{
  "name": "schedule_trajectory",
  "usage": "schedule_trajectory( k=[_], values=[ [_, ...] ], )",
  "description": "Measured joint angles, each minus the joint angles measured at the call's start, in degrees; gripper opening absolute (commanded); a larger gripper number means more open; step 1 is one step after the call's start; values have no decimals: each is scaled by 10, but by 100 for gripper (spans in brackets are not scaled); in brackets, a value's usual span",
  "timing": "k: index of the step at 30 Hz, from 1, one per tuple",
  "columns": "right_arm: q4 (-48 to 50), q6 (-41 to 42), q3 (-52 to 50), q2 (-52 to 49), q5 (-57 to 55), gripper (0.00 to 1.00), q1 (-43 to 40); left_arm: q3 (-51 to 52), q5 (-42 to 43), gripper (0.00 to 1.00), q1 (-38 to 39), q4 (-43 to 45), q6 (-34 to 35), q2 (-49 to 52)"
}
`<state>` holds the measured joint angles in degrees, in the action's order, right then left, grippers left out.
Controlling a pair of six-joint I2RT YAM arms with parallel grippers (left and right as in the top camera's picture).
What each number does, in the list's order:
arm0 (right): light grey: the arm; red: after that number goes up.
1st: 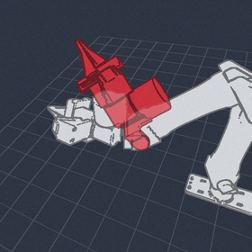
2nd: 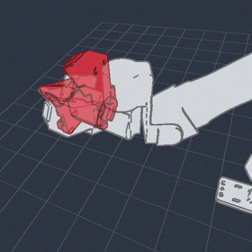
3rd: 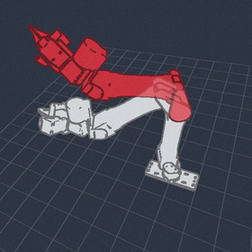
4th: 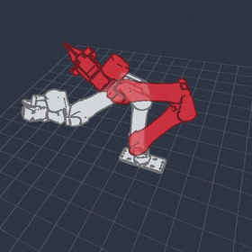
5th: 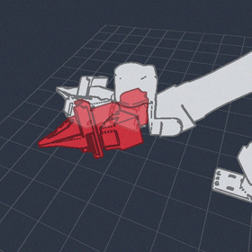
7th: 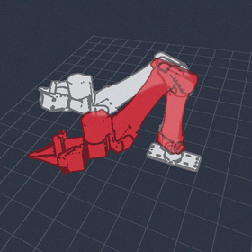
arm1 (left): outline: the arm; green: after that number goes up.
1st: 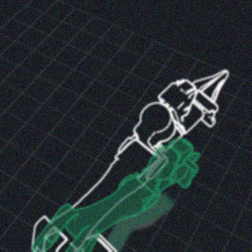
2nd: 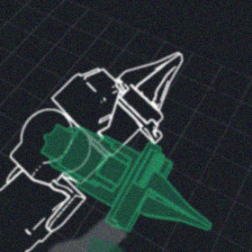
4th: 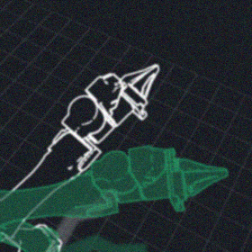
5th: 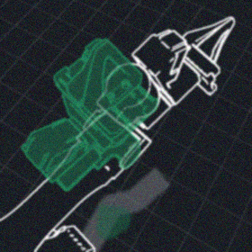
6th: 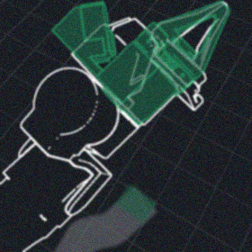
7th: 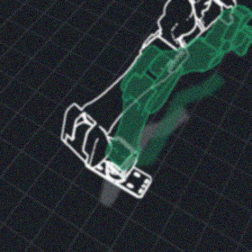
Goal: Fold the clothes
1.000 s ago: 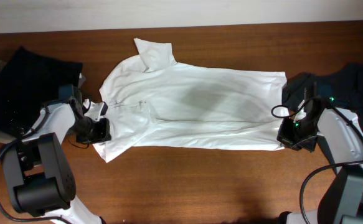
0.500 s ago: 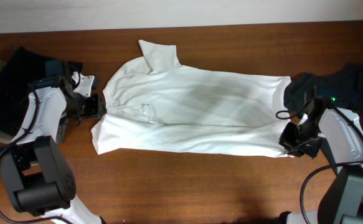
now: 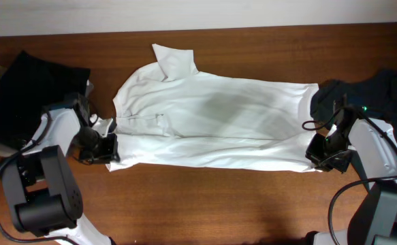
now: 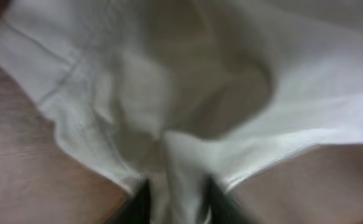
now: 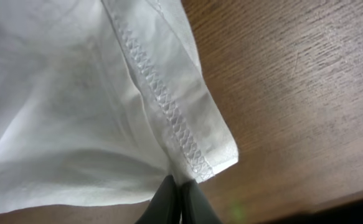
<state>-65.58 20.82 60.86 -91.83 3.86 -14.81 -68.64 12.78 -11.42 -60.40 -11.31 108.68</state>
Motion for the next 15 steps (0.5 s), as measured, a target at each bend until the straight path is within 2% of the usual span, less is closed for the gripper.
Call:
schedule_trajectory(
  k=[4, 8, 12, 13, 14, 15],
  values=[
    [-2, 0, 0, 0, -12, 5, 0, -17, 0, 0, -2, 12, 2, 0],
    [-10, 0, -9, 0, -28, 5, 0, -96, 3, 0, -23, -4, 2, 0],
    [-17, 2, -36, 0, -40, 5, 0, -99, -7, 2, -24, -6, 2, 0],
    [-17, 5, -41, 0, -43, 5, 0, -99, -7, 12, -24, -7, 2, 0],
    [-17, 6, -48, 0, -47, 8, 0, -99, -8, 26, -24, -7, 2, 0],
    [-17, 10, -52, 0, -50, 24, 0, -99, -9, 47, -24, -7, 2, 0]
  ],
)
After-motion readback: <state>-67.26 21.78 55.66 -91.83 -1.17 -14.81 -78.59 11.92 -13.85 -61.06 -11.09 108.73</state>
